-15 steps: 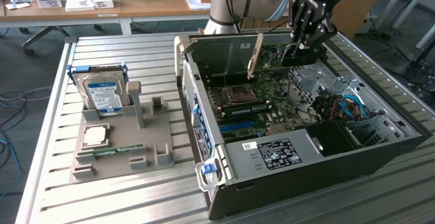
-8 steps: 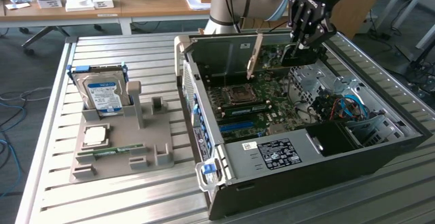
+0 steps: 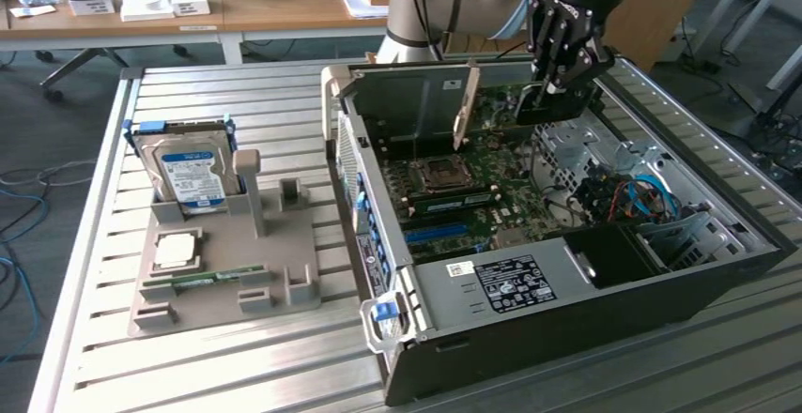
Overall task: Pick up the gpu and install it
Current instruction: 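Insert the gpu into the slot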
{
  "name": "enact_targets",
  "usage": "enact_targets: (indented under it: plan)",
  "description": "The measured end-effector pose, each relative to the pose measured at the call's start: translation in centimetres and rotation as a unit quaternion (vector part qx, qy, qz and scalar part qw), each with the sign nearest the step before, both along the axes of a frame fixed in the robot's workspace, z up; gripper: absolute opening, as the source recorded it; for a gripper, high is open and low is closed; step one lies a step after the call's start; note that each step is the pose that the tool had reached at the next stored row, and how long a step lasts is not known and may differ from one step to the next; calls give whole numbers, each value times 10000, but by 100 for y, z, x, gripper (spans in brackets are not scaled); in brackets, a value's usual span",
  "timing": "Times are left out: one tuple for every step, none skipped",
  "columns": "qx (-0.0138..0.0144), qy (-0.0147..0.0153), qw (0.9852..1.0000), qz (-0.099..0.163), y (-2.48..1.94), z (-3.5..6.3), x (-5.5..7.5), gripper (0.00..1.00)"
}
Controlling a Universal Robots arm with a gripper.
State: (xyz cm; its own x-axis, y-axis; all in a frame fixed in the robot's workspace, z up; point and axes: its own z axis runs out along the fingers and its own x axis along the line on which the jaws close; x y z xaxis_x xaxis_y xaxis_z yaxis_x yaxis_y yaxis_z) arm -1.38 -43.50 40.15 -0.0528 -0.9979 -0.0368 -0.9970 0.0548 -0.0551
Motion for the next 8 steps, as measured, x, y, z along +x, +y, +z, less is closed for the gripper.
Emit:
enact_targets:
  plan:
    - [-1,-6,10000,0,0,-2,-7,27]
    - [0,-7,10000,0,0,-2,-7,27]
    - [-1,-7,10000,1,0,-2,-7,27]
    - [0,-7,10000,1,0,-4,-7,27]
    - [0,-7,10000,1,0,-4,-7,27]
    - [0,-7,10000,1,0,-4,-7,27]
    - [0,-7,10000,1,0,-4,-7,27]
    - [2,-8,10000,1,0,-7,-7,27]
